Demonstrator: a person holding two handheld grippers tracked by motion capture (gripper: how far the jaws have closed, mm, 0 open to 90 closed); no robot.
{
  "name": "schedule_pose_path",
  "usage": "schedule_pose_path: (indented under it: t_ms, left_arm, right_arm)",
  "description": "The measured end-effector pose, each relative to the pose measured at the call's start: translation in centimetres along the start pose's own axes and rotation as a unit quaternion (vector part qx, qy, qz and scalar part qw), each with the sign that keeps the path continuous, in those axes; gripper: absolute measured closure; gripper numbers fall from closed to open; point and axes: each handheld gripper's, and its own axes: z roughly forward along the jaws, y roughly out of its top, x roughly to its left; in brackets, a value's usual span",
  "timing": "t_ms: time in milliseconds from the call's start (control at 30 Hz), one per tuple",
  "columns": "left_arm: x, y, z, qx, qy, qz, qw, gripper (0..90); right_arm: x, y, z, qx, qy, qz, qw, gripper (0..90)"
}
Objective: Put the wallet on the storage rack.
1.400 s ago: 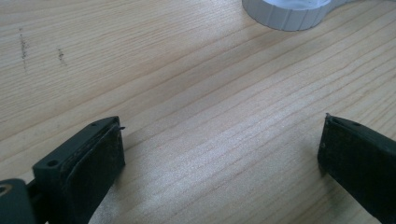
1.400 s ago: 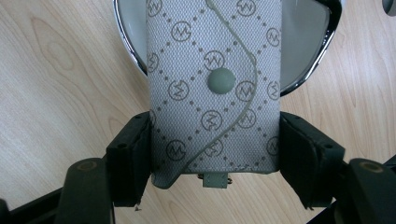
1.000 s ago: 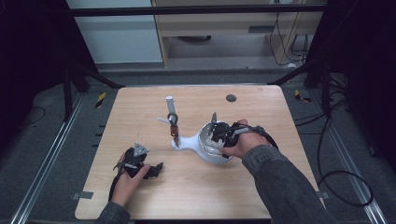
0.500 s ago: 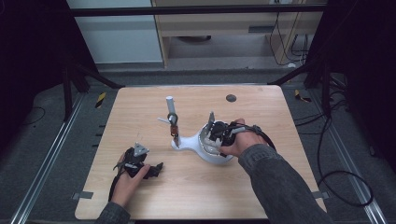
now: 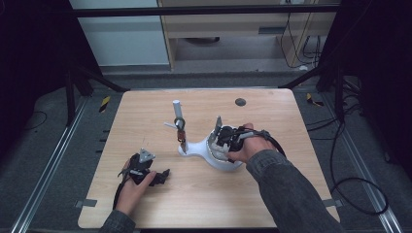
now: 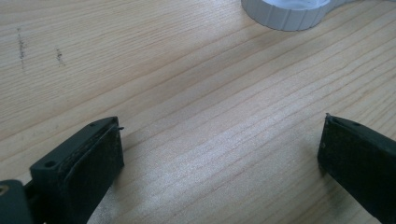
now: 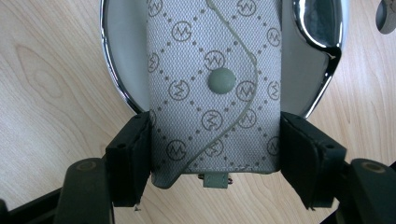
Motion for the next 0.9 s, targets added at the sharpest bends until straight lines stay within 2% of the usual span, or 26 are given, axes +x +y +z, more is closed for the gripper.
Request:
schedule_pose_path:
  t_ms: [133,600,900]
  left_arm:
    - [0.0,0.0,0.0,0.0,0.0,0.0,1.0,0.0]
    - [0.0,0.0,0.0,0.0,0.0,0.0,1.0,0.0]
    - [-0.03,0.01,0.03,-0.001,-0.001,-0.001,1.0,0.0]
  right_arm:
    - [0.03,0.2,0.11,0.001,0.001,-0.004,1.0,31.2]
    - [-0.11,0.55,0.53,0.005,0.002,0.006,1.0,31.1]
    - [-0.07,0.88,0.93,0.009,0.003,0.001,0.9999,31.1]
